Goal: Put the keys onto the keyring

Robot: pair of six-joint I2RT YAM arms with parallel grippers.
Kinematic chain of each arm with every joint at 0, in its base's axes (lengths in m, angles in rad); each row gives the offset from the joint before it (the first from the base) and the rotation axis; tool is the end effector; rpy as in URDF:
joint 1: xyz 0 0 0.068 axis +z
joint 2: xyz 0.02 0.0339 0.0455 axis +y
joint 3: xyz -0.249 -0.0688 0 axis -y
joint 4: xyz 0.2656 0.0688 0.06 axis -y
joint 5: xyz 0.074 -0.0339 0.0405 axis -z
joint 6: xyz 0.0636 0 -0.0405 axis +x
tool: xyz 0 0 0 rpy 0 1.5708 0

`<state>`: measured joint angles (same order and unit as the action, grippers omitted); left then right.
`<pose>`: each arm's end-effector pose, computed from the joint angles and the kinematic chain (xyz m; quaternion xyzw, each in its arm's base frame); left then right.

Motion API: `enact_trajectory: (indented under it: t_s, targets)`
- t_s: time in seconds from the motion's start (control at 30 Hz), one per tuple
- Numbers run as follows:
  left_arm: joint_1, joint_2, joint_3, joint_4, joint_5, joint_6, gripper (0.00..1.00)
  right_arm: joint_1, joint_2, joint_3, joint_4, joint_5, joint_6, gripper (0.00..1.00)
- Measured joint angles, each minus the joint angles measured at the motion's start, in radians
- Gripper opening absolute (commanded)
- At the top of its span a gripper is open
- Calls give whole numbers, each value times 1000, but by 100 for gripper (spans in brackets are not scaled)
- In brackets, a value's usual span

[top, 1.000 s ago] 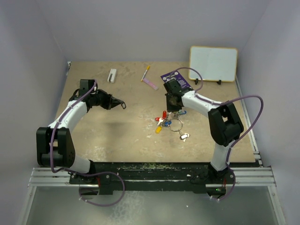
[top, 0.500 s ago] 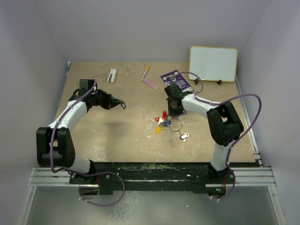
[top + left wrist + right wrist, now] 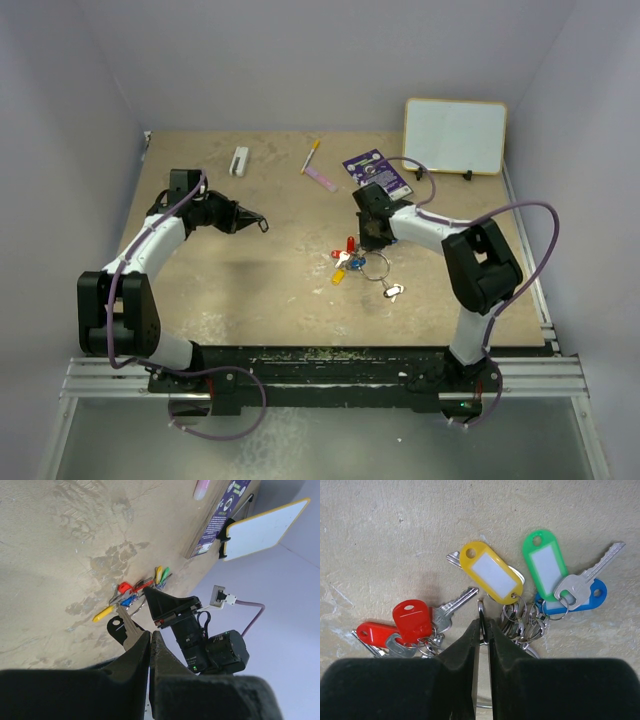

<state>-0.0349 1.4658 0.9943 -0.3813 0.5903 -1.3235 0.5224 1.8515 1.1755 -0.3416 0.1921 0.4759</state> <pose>0.3398 -0.0473 0.1984 -0.4563 0.7776 -0.4231 0.0905 0.3574 0.1918 0.1173 0.0039 0.9579 0.0491 0.2828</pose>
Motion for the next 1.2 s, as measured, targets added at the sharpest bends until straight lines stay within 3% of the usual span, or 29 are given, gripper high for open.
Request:
enact_trajectory:
  t_s: [0.17,0.57,0.8,1.0,1.2]
  targets:
    - [0,0,0,0,0,0,4,0,-17,-27,23,0,5,0]
    - [-5,58,63,-32,12,-2,4,4,-82,-76,1,2,8,0]
    - [-77,72,192,-53,19,-28,4,81,-331,-16,-25,32,-39,0]
    - [-134,80,259,-50,34,-71,4,153,-481,32,52,-2,-70,0]
    - [-152,94,294,-34,34,-99,4,186,-533,32,182,-74,-83,0]
